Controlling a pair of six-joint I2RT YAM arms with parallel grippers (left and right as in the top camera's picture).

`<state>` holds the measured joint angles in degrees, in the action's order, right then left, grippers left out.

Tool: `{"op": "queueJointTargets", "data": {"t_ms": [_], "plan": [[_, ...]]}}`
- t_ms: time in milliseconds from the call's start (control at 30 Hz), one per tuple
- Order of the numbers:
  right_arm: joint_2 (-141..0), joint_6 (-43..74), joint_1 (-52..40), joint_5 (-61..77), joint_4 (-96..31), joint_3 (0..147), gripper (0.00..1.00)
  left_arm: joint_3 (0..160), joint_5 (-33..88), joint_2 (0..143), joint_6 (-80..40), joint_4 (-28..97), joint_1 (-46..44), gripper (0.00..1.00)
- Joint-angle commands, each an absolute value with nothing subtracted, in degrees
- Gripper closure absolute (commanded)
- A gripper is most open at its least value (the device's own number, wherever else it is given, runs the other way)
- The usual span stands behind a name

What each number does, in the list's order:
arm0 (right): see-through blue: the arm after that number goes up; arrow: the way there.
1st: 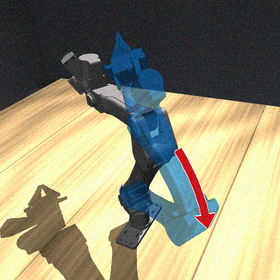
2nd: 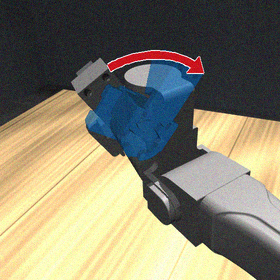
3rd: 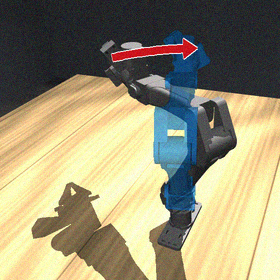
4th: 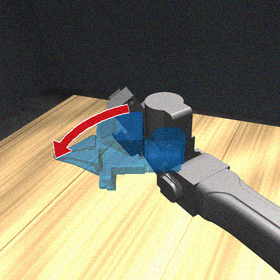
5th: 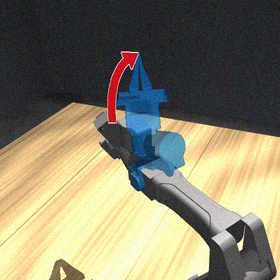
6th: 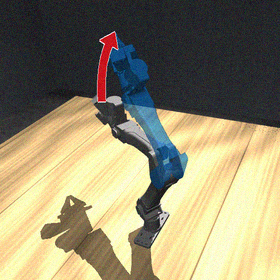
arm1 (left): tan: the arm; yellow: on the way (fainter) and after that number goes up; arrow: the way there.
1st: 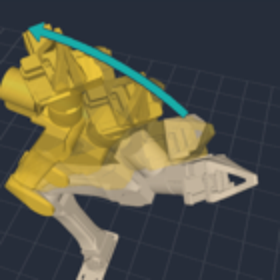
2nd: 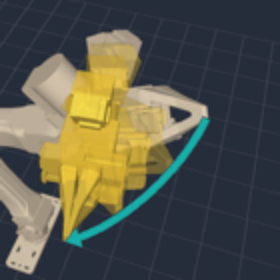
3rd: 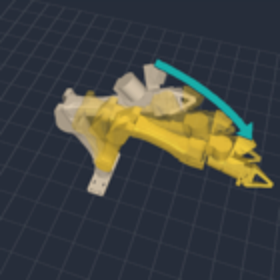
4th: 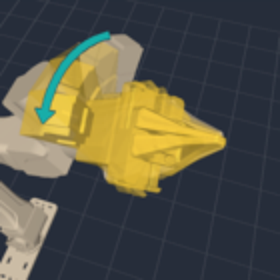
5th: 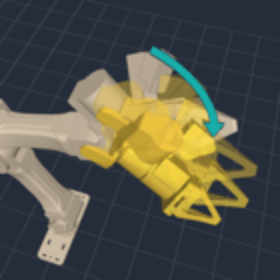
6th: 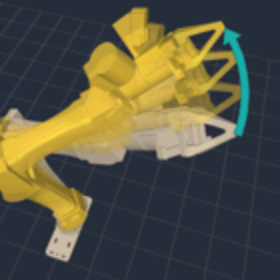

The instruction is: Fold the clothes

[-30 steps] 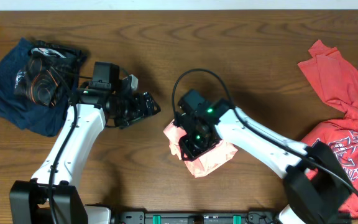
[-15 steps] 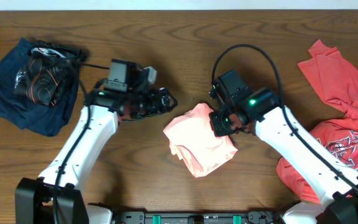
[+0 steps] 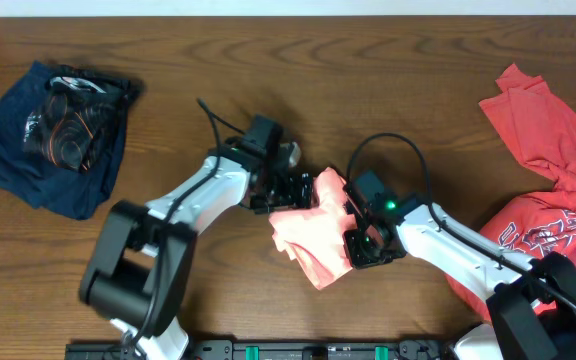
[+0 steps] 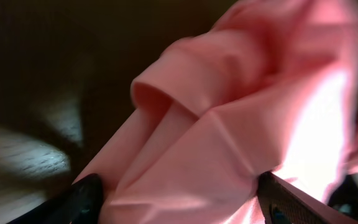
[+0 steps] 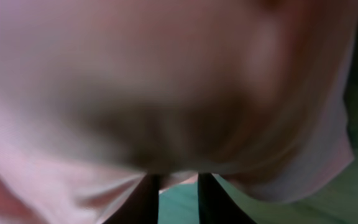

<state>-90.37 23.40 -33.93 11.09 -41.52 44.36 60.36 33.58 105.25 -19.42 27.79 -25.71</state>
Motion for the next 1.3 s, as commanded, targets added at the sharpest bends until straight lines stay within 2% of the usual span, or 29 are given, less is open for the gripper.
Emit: {"op": "queueJointTargets", "data": {"t_ms": [0, 200, 267, 433, 500, 600, 867, 1067, 1100, 1200, 1233, 1267], "plan": [[-90.67, 27.18, -33.43, 4.89, -39.31, 42.61, 0.77, 60.07, 32.71, 107.44, -18.63, 29.93, -26.00, 0.20], [-90.67, 22.15, -27.44, -1.08, -27.94, 42.65, 0.71, 60.12, 32.75, 106.00, -18.65, 32.77, -24.12, 0.19], [-90.67, 18.28, -25.10, -1.06, -24.12, 42.89, 0.67, 60.18, 32.77, 104.81, -18.72, 32.69, -23.05, 0.13], [-90.65, 15.09, -21.47, -1.02, -25.02, 45.25, 0.53, 61.32, 33.63, 101.25, -19.31, 31.77, -20.27, 0.02], [-90.65, 15.05, -21.28, -1.02, -26.20, 45.78, 0.46, 61.32, 34.02, 99.79, -19.31, 29.67, -19.55, 0.02], [-90.63, 14.94, -21.39, -0.69, -27.46, 45.89, 0.42, 61.30, 34.02, 99.37, -19.29, 26.48, -19.42, 0.02], [-88.12, 14.94, -21.39, -0.60, -31.73, 47.57, 0.40, 61.30, 34.06, 104.09, -19.31, 22.11, -19.66, 0.02], [-84.03, 14.92, -21.32, -0.64, -33.91, 49.74, 0.40, 61.30, 40.01, 108.88, -19.07, 20.16, -22.09, 0.00], [-83.13, 14.90, -21.32, -0.67, -34.13, 49.98, 0.40, 61.30, 40.05, 109.36, -18.76, 19.46, -22.81, 0.06], [-80.51, 14.92, -21.32, -0.64, -34.59, 50.06, 0.40, 61.30, 39.99, 109.69, -15.09, 17.76, -24.58, 0.62], [-79.42, 14.92, -21.32, -0.67, -35.14, 50.11, 0.40, 61.36, 39.72, 109.65, -14.22, 17.17, -24.84, 0.89], [-77.95, 14.90, -21.32, -0.69, -35.94, 50.17, 0.39, 61.58, 39.44, 109.62, -14.17, 16.71, -24.80, 0.94]]}}
